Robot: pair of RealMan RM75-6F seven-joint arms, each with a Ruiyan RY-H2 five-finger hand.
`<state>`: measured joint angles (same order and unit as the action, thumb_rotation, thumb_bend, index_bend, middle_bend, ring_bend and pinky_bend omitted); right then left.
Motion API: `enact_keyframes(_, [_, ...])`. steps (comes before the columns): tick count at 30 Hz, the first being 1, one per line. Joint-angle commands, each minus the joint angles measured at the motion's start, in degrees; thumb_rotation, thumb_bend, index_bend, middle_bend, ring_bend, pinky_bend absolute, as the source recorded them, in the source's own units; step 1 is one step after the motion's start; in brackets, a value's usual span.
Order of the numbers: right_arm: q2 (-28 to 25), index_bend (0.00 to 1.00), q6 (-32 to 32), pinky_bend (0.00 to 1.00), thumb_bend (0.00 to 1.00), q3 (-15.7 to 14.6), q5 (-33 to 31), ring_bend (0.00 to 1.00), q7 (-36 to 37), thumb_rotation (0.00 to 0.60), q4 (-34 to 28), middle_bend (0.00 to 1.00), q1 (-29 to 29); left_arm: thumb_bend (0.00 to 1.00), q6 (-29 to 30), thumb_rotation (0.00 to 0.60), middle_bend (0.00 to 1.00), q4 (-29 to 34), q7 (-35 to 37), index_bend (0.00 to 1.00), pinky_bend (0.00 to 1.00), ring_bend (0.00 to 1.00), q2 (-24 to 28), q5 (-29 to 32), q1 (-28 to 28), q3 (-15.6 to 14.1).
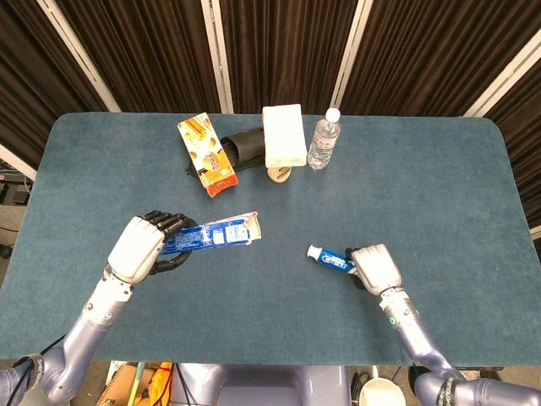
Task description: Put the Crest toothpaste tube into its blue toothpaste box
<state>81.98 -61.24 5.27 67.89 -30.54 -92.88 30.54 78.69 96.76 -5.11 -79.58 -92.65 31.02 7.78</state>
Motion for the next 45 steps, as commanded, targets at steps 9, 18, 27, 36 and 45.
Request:
enact_keyframes(9, [-12.1, 0.85, -7.2, 0.74, 0.43, 2.9, 13.8, 0.67, 8.5, 0.600, -6.6, 0.76, -0.2, 0.46, 0.4, 0.600, 0.52, -2.3, 3.4, 0.41, 0.51, 0.50, -3.2, -0.1, 0.1, 0.0])
enact_keyframes(18, [-20.4, 0.85, -15.7, 0.74, 0.43, 6.9, 25.6, 0.67, 16.1, 0.600, -2.4, 0.76, 0.9, 0.46, -0.7, 0.600, 0.52, -6.4, 8.1, 0.41, 0.51, 0.50, -7.2, 2.3, 1.3, 1.7])
enact_keyframes(27, [-25.5, 0.85, -21.8, 0.74, 0.43, 10.2, 31.1, 0.67, 20.3, 0.600, 1.8, 0.76, 1.7, 0.46, -1.7, 0.600, 0.52, -8.6, 8.4, 0.41, 0.51, 0.50, -9.6, 2.5, 2.5, 2.0])
enact_keyframes(36, [-24.9, 0.85, -30.6, 0.74, 0.44, 9.7, 43.6, 0.67, 21.1, 0.600, 12.8, 0.76, 3.7, 0.46, -3.4, 0.600, 0.52, -5.0, 5.8, 0.41, 0.51, 0.50, -8.5, 3.2, 3.3, 2.3])
enact_keyframes(45, [-23.6, 0.85, -30.9, 0.74, 0.43, 7.0, 48.9, 0.67, 19.6, 0.600, 18.4, 0.76, 5.4, 0.46, -4.6, 0.600, 0.52, -0.7, 3.8, 0.40, 0.51, 0.50, -6.7, 4.7, 3.6, 3.0])
